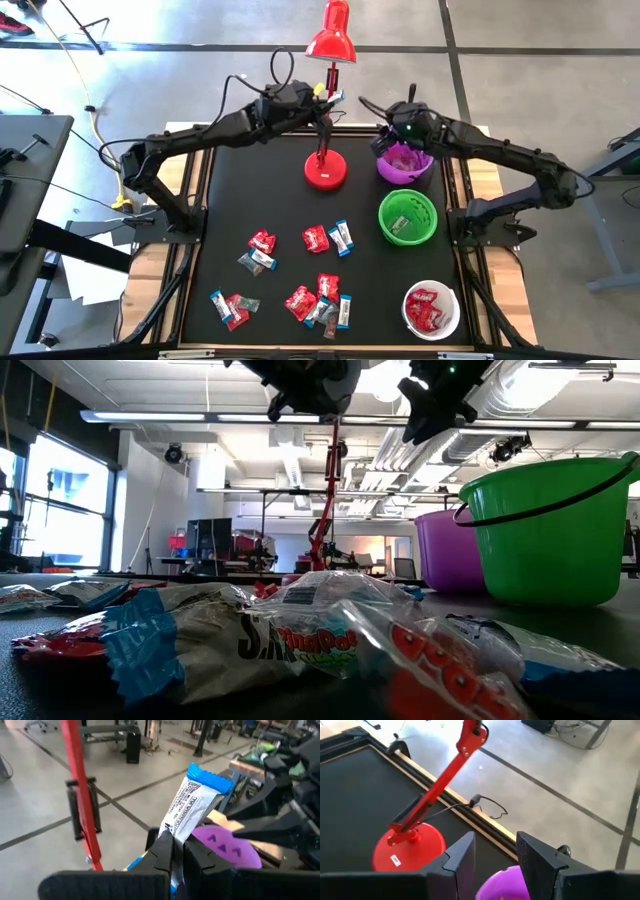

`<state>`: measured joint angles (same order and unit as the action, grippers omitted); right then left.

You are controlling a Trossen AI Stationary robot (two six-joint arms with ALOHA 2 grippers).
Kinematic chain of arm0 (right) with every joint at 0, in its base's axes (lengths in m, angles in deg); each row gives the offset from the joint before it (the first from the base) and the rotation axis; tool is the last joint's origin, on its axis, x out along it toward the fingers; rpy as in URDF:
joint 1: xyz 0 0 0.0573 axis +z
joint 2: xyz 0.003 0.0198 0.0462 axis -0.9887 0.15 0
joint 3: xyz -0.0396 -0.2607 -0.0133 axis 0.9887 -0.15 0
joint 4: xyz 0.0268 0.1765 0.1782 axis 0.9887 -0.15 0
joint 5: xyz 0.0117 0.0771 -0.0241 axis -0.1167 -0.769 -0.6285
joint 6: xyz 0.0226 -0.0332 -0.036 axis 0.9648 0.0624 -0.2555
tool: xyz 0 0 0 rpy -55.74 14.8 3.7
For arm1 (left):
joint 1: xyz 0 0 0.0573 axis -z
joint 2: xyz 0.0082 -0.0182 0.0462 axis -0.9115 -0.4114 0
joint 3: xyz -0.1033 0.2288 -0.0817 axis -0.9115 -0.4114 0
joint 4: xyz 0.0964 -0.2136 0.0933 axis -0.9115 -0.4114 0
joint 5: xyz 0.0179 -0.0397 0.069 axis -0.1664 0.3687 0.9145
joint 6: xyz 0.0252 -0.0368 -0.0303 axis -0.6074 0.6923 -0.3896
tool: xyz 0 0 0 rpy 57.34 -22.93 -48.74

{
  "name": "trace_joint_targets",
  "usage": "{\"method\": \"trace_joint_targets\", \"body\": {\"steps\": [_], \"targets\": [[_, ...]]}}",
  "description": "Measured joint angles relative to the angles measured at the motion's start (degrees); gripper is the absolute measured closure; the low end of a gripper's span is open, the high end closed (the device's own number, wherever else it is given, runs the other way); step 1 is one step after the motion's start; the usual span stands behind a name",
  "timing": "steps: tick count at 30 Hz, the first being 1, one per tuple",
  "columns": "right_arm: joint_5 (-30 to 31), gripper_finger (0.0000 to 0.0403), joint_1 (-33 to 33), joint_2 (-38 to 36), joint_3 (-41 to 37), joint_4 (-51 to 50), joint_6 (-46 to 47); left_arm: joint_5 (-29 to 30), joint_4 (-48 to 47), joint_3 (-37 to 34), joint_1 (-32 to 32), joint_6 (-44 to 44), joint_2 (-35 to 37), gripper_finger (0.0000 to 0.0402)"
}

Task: Organize candy in baskets
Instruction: Put the white chocolate bar into the green bucket

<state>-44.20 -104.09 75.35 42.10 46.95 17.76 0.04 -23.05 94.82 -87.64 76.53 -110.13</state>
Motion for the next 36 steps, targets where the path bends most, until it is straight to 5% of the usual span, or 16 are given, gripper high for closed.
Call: {"method": "trace_joint_targets", "body": {"steps": [12, 24, 36], "targets": [[-17.8, 0.0265, -4.1, 0.0, 0.0, 10.3, -4.0, -0.3, 1.9, 0.0, 0.6, 4.0, 0.0, 0.0396], [-21.8, 0.0265, 2.3, 0.0, 0.0, 25.2, 2.5, -0.2, 1.6, 0.0, 8.0, 2.1, 0.3, 0.0396], [-16.2, 0.0265, 7.9, -0.1, 0.0, 27.0, 3.2, 0.4, 1.2, 0.1, 10.5, 0.0, 1.5, 0.0396]]}}
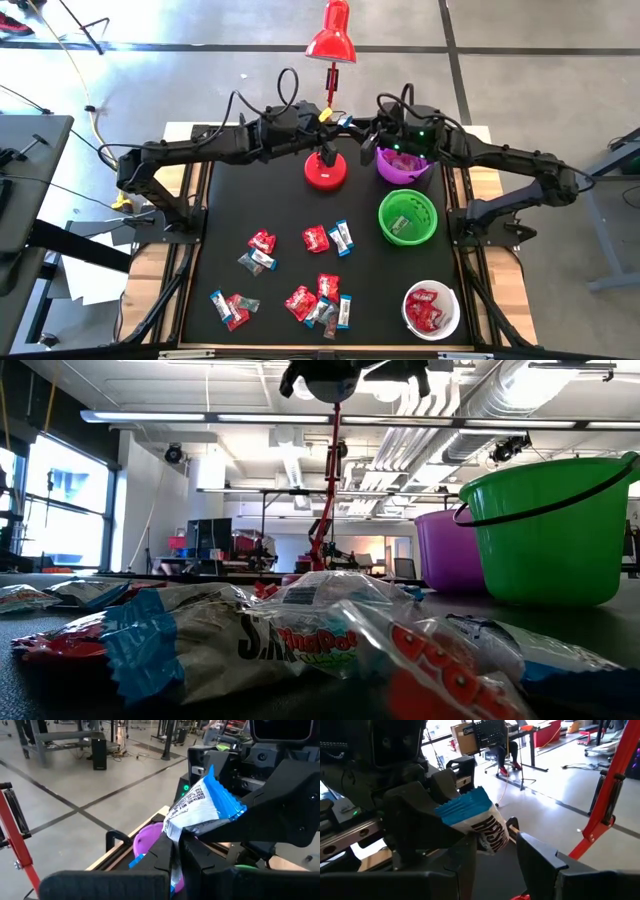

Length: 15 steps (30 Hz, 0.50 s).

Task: Organize candy in baskets
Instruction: Put the white chocolate bar into the green bucket

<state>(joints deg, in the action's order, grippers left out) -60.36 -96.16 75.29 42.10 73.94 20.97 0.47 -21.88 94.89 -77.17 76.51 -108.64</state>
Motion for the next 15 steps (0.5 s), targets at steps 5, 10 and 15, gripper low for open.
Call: {"method": "trace_joint_targets", "body": {"steps": [5, 10, 15], "targets": [[0.5, 0.0265, -0.5, 0.0, 0.0, 0.3, -1.9, 0.2, -0.4, 0.0, 0.7, 0.0, 0.3, 0.0396], [0.6, 0.0265, -0.9, 0.1, 0.0, -0.1, -2.8, 0.2, -2.3, 0.0, 1.0, 2.4, 0.3, 0.0397], [1.0, 0.0265, -0.9, 0.2, 0.0, -0.4, -3.2, -0.1, -3.7, 0.0, 0.8, 4.4, 0.3, 0.0397]]}}
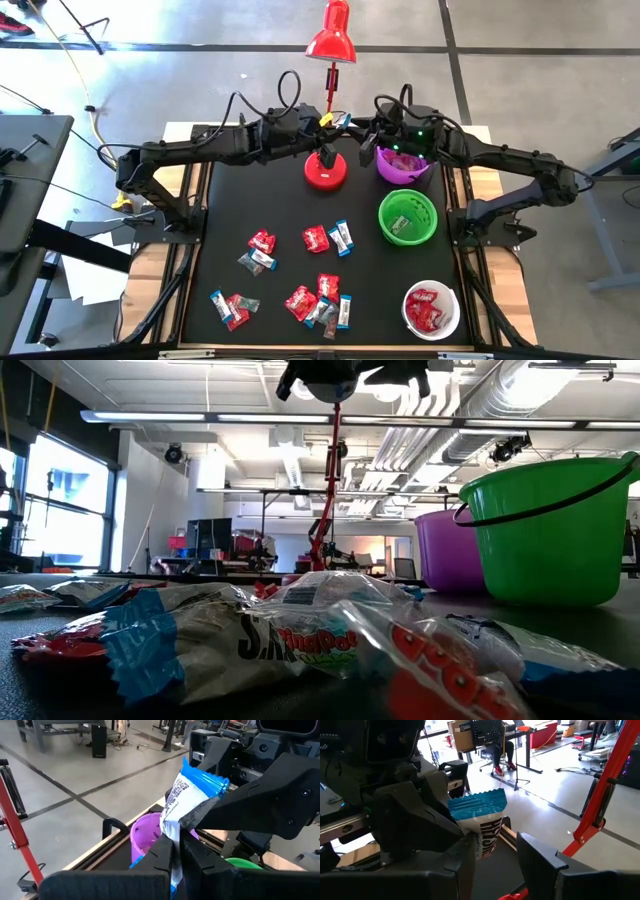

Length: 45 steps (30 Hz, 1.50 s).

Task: Organize candy in baskets
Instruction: Put the white chocolate bar into the green bucket

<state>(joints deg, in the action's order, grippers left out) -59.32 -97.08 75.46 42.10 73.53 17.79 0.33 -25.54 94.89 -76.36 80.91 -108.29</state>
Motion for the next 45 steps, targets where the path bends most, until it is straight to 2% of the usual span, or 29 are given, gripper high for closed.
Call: {"method": "trace_joint_targets", "body": {"steps": [5, 14, 18, 23, 25, 35, 45], "targets": [[-0.8, 0.026, 0.0, 0.0, 0.0, 0.2, -0.5, 0.0, 0.3, 0.0, 0.0, -0.4, 0.0, 0.0397], [-0.3, 0.0207, 0.0, -0.1, 0.0, -1.4, -1.5, -0.1, 0.1, 0.0, 0.1, -0.4, 0.0, 0.0397], [0.4, 0.0194, -0.1, -0.1, 0.0, -1.4, -1.5, 2.1, 0.3, -0.1, 0.1, -0.5, 0.2, 0.0397], [0.5, 0.0192, -0.1, -1.1, 0.0, -0.1, -2.0, 7.4, 1.3, -0.2, 0.2, -0.6, 1.8, 0.0397], [0.5, 0.0192, -0.1, -1.7, 0.0, 0.5, -2.0, 7.9, 1.4, -0.2, 0.2, -0.6, 2.6, 0.0397], [-0.8, 0.0192, -0.2, -1.0, 0.0, 4.7, -1.0, 4.2, 3.4, -0.1, 1.2, -2.0, 3.0, 0.0397], [-3.0, 0.0192, 0.0, -0.1, 0.0, 7.7, 0.5, 4.1, 3.9, 0.0, 1.2, -2.0, 3.1, 0.0397]]}}
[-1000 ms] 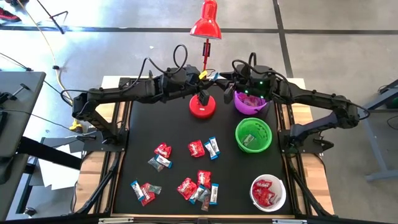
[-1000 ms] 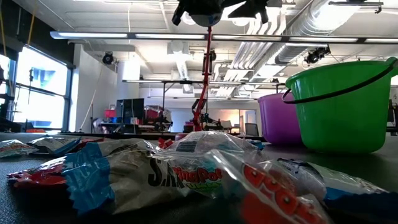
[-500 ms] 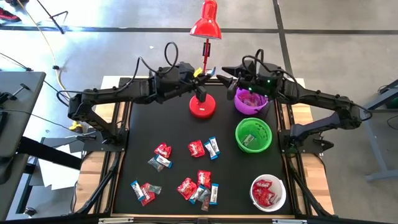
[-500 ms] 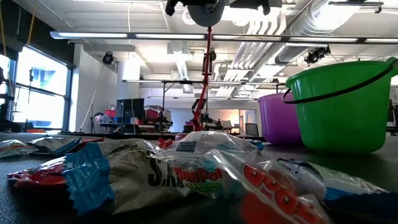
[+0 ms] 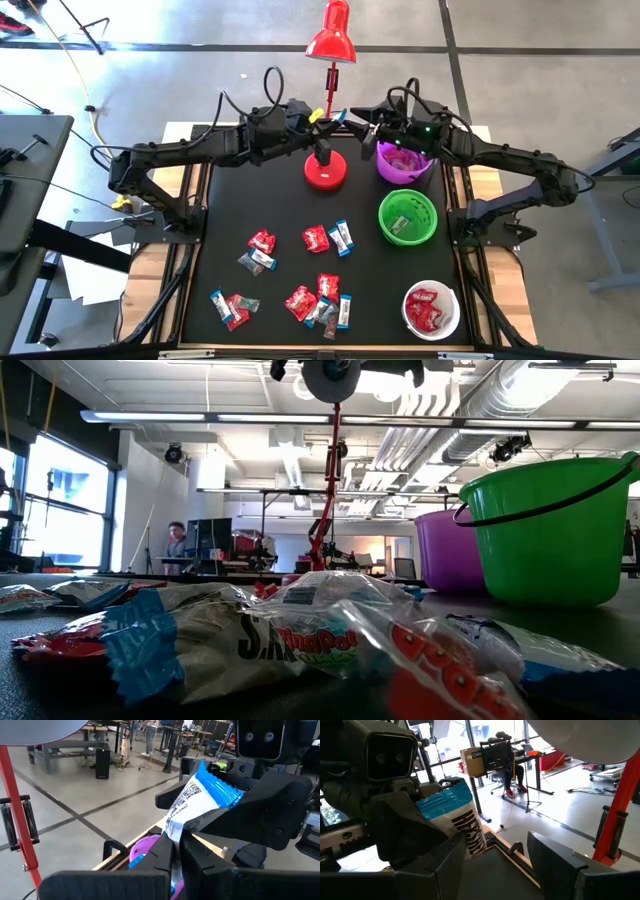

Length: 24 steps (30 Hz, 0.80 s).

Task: Organize candy in baskets
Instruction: Put the white chocolate bar into the green bucket

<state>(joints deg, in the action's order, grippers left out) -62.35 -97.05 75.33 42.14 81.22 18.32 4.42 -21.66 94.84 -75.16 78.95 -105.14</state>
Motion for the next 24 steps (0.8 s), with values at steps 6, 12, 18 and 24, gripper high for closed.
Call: {"method": "trace_joint_targets", "body": {"steps": [6, 12, 18, 24], "targets": [[-2.4, 0.0192, 0.0, 0.0, 0.0, 0.0, 0.8, 1.3, 1.0, 0.0, 0.0, -0.1, 0.0, 0.0397], [-3.6, 0.0192, 0.2, 0.1, 0.0, 0.1, 1.0, 1.5, 1.5, 0.0, -0.3, 0.0, -0.1, 0.0397], [-3.1, 0.0192, 0.1, 0.1, 0.0, 2.4, 0.8, -0.5, 1.3, 0.0, -0.3, 0.1, -0.1, 0.0397], [-3.0, 0.0192, 0.1, 0.1, 0.0, 3.1, -0.3, -1.8, 1.2, 0.0, 0.1, 0.5, -0.1, 0.0397]]}}
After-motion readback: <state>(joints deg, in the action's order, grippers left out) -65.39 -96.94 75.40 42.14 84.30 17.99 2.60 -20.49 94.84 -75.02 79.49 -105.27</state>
